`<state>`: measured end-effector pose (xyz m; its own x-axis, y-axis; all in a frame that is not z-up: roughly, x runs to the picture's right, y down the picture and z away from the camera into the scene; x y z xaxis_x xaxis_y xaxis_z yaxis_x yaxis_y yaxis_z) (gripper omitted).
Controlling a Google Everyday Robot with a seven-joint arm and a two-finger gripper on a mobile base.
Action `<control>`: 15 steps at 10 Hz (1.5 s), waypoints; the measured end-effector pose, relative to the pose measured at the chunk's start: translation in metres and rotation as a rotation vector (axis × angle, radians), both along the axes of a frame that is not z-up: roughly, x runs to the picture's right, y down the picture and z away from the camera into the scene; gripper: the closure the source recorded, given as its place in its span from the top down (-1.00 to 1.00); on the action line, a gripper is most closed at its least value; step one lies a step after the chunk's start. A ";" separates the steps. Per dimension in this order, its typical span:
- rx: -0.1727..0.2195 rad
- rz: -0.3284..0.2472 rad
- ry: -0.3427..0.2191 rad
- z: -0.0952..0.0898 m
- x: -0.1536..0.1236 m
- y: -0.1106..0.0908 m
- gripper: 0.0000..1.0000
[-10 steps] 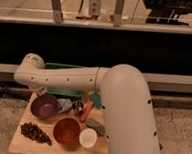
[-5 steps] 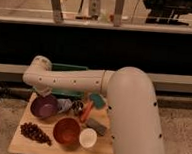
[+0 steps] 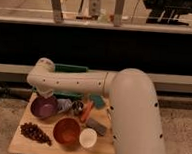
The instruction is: Wipe purple bowl with towel
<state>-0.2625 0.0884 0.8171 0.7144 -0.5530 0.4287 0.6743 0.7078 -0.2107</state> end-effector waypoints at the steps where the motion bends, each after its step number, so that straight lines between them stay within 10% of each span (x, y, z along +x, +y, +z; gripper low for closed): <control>1: -0.006 -0.007 0.005 0.003 0.005 0.001 -0.98; 15: -0.087 0.019 0.072 0.018 0.068 0.018 -0.98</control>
